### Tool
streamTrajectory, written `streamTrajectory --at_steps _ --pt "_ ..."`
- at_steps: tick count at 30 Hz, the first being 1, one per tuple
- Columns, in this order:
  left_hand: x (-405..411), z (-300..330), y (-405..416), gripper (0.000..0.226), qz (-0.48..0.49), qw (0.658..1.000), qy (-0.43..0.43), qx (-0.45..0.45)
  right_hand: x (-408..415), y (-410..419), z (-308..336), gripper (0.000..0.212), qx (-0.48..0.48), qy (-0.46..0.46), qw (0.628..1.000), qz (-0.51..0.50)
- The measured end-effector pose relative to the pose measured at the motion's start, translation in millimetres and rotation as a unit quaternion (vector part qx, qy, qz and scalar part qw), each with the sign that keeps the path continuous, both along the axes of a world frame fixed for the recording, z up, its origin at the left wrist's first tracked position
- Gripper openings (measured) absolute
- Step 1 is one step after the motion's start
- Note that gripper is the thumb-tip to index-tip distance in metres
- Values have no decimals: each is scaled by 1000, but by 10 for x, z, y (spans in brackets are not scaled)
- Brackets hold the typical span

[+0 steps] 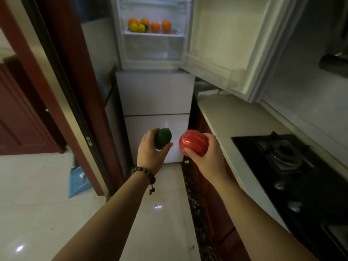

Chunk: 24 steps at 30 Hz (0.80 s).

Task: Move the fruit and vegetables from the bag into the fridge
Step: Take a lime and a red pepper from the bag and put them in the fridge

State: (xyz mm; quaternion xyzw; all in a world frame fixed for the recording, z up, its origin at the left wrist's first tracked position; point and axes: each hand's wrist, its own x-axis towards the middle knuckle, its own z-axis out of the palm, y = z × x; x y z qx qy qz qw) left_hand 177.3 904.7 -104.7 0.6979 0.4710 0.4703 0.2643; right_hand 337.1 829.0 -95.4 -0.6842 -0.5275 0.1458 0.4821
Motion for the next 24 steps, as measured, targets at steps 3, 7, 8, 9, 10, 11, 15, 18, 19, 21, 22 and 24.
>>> streamTrajectory --at_steps 3,7,8,9,10,11,15,18,19,21,22,24 --pt "-47 21 507 52 17 1000 1 7 6 574 7 74 6 -11 1000 22" --pt "-27 23 1282 52 39 999 13 25 110 1472 20 73 19 -19 999 45" --pt "-6 31 1506 52 44 998 14 29 150 1720 37 74 24 -21 998 50" --pt "27 50 1740 52 50 998 16 34 199 1970 61 74 29 -23 998 57" --pt "72 80 1990 53 57 997 18 39 261 2227 101 75 33 -25 997 66" --pt "125 127 2245 53 67 997 18 44 331 2493 146 74 39 -24 996 73" --pt "416 456 3215 54 89 995 16 49 676 3520 444 74 76 -32 993 83" --pt "593 705 3833 54 89 995 10 49 897 4188 734 77 93 -47 991 81" --pt "631 783 4016 53 91 994 10 56 954 4396 824 77 102 -52 990 81" --pt "673 916 4357 52 93 993 13 70 1031 4779 979 75 116 -52 988 91" --pt "687 974 4532 51 91 993 12 73 1054 4965 1046 74 121 -51 987 98" --pt "711 1078 4878 52 89 993 12 74 1080 5313 1161 72 130 -51 985 104"
